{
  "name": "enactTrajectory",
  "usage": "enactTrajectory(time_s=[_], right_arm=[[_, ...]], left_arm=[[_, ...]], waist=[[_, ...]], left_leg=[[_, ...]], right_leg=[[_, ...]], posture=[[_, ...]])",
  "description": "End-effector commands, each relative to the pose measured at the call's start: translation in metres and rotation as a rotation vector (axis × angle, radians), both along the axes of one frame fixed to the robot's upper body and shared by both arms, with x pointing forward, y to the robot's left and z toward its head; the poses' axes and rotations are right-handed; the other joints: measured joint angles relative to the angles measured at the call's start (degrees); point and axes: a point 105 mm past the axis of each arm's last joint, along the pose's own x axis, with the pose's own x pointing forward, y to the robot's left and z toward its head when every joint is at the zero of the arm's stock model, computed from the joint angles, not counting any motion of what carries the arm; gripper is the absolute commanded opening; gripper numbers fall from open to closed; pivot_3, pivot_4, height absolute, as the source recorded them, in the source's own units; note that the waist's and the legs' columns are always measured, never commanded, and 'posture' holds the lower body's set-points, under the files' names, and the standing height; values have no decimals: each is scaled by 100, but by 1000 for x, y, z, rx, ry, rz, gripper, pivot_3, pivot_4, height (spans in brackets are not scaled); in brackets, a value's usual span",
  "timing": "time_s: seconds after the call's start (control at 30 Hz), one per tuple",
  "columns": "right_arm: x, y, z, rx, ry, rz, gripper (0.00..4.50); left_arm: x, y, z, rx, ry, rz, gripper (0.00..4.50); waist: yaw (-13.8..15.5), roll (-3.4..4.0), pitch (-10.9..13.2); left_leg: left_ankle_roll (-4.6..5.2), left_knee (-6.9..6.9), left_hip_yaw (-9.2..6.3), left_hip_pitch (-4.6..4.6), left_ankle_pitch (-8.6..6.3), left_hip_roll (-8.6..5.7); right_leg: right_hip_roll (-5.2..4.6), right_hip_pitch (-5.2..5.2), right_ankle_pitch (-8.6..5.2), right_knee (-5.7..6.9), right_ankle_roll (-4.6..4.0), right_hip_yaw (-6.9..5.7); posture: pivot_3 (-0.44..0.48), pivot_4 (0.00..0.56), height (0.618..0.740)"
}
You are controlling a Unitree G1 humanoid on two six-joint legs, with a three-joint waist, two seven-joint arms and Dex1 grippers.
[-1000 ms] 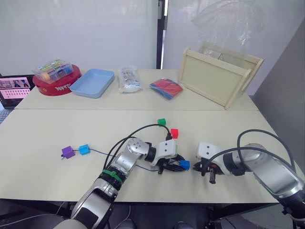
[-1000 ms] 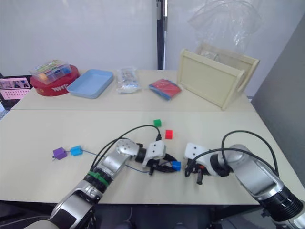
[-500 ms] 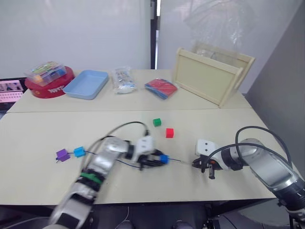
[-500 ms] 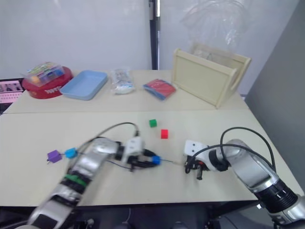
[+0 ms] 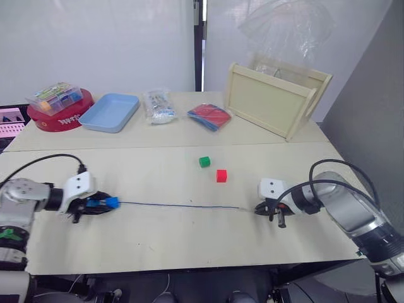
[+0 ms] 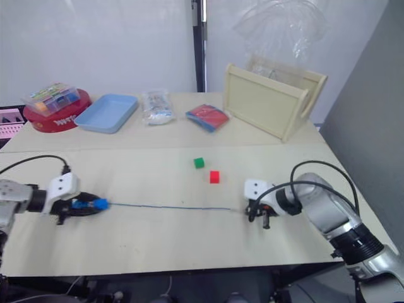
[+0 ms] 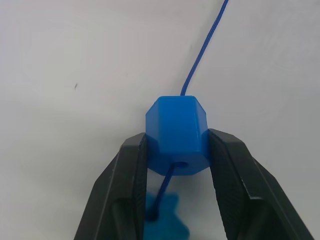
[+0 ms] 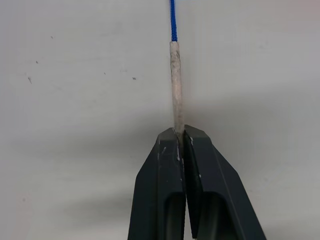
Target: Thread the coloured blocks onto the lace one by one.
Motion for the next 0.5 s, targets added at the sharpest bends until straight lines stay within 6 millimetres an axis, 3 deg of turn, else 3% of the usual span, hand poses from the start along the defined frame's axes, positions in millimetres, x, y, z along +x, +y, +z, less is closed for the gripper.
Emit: enactTrajectory(time_s=[0.03, 0.1, 0.2, 0.3, 0.5], right_arm=[[7, 13, 11, 22, -45, 21, 0], [7, 20, 12, 39, -43, 36, 0], [4, 26, 10, 43, -34, 54, 0], [1, 30, 8, 45, -25, 66, 0], [1, 38, 8, 54, -21, 60, 0]], left_arm=[[-1, 18, 15, -40, 19, 90, 1298], [1, 16, 27, -88, 23, 94, 2376], [8, 8, 48, -169, -2, 85, 3306], [21, -27, 80, -338, -44, -26, 4330], [15, -109, 66, -355, 35, -326, 4456]], waist=[[-1, 0, 0], [7, -1, 0], [43, -6, 1], [78, -8, 2], [37, -7, 1]], left_leg=[[0, 0, 0, -3, 0, 0], [-1, 0, 2, -7, 1, -1], [-5, 3, -2, -30, 3, -1], [-7, 17, -4, -53, 4, -5], [-10, 19, -4, -51, 6, -6]], right_leg=[[0, -4, 0, 3, 0, 0], [-1, -10, 0, 8, 0, 0], [-1, -31, 0, 18, 0, -4], [-6, -55, 0, 51, 0, -5], [-7, -54, 0, 52, 0, -3]], posture=[[0, 150, 740], [0, 150, 740], [0, 150, 740], [0, 150, 740], [0, 150, 740]])
